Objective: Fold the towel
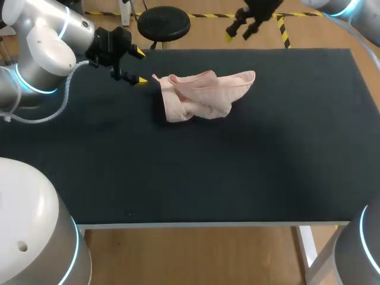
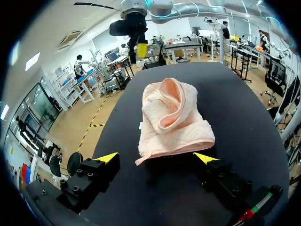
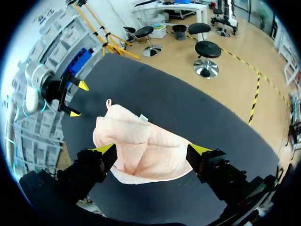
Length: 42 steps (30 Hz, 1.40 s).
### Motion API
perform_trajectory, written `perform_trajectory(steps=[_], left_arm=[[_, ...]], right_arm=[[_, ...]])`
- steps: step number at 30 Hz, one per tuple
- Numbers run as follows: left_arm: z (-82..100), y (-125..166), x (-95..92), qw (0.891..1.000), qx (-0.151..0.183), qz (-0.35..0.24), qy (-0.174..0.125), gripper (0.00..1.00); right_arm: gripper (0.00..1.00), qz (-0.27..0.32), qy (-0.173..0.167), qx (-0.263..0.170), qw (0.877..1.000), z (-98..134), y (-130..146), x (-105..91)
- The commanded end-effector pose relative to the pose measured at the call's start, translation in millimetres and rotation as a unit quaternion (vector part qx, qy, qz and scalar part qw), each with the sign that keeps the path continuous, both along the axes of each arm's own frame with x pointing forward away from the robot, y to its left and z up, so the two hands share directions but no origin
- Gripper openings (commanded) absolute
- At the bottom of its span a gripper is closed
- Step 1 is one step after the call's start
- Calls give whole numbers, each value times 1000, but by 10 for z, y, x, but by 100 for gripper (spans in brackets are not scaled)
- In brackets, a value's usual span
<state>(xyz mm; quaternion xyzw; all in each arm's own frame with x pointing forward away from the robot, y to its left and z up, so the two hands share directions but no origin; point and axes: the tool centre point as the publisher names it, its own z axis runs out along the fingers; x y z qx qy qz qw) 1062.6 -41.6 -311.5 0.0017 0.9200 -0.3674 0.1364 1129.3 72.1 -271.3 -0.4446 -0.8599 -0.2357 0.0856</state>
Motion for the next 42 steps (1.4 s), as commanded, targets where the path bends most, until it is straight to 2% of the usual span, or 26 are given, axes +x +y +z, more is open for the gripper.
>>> perform_trajectory(steps=[1, 3, 7, 16, 27, 34, 40, 41, 42], left_arm=[[-5, 5, -4, 1000, -1, 0, -1, 100], [-5, 5, -4, 1000, -1, 0, -1, 100], [-5, 5, -4, 1000, -1, 0, -1, 100], [-5, 5, -4, 1000, -1, 0, -1, 100], [-5, 5, -4, 1000, -1, 0, -1, 100], [-5, 5, -4, 1000, -1, 0, -1, 100], [-5, 5, -4, 1000, -1, 0, -1, 100], [-5, 5, -4, 1000, -1, 0, -1, 100], [-5, 5, -4, 1000, -1, 0, -1, 100]], right_arm=[[100, -235, 215, 180, 931, -190, -203, -70], [100, -255, 229, 182, 922, -223, -251, -100], [100, -296, 278, 180, 896, -405, -370, -194], [100, -329, 319, 175, 872, -698, -460, -315], [100, -331, 356, 165, 858, -911, -388, -423], [100, -327, 366, 155, 857, -1100, -325, -341], [100, -314, 368, 138, 864, -1265, -250, -254], [51, -312, 368, 137, 865, -1270, -241, -246], [29, -308, 367, 134, 868, -1271, -242, -244]])
